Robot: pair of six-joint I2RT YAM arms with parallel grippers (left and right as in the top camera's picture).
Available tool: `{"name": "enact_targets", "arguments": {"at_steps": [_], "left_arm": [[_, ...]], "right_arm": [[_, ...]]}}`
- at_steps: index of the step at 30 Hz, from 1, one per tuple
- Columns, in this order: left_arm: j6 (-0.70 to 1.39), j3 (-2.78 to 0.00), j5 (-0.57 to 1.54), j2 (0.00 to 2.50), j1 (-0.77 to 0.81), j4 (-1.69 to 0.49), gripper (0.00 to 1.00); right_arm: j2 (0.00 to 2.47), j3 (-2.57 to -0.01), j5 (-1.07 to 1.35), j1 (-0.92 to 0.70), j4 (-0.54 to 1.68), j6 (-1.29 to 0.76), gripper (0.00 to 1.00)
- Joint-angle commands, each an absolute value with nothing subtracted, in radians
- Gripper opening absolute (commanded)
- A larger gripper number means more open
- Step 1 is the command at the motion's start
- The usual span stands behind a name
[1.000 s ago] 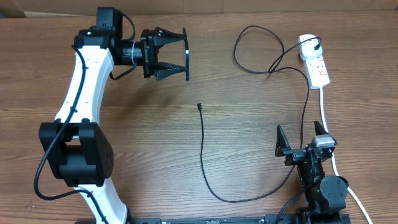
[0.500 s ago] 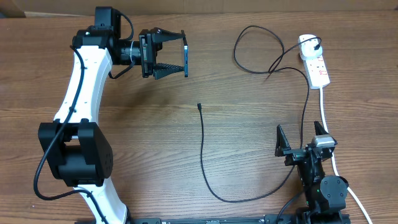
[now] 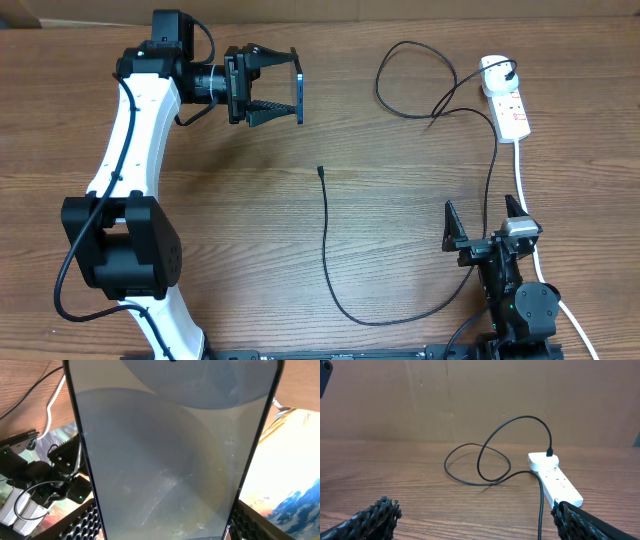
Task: Plug charger to phone and switch on socket
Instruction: 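Hold the phone upright with the left gripper, then lower it toward center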
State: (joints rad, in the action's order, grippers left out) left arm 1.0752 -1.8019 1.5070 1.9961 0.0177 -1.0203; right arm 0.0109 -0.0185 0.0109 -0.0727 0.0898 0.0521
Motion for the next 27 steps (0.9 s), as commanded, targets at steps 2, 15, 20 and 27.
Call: {"name": "enact_targets", "arguments": {"at_steps": [2,15,20,27], "left_arm": [[1.085,-1.804,1.538,1.954,0.011,-1.016,0.50],[1.084,-1.804,1.537,1.954,0.012,-1.015,0.50],[1.078,-1.804,1.518,1.954,0.010,-1.008,0.50],[1.077,-1.804,1.436,1.954,0.011,-1.008,0.50]], "right_arm": [[0.003,-0.008,0.001,-0.073,0.085,0.054,1.00],[0.003,-0.008,0.001,-0.073,0.085,0.054,1.00],[0.003,-0.008,0.001,-0.073,0.085,0.054,1.00],[0.003,-0.008,0.001,-0.073,0.085,0.054,1.00]]}}
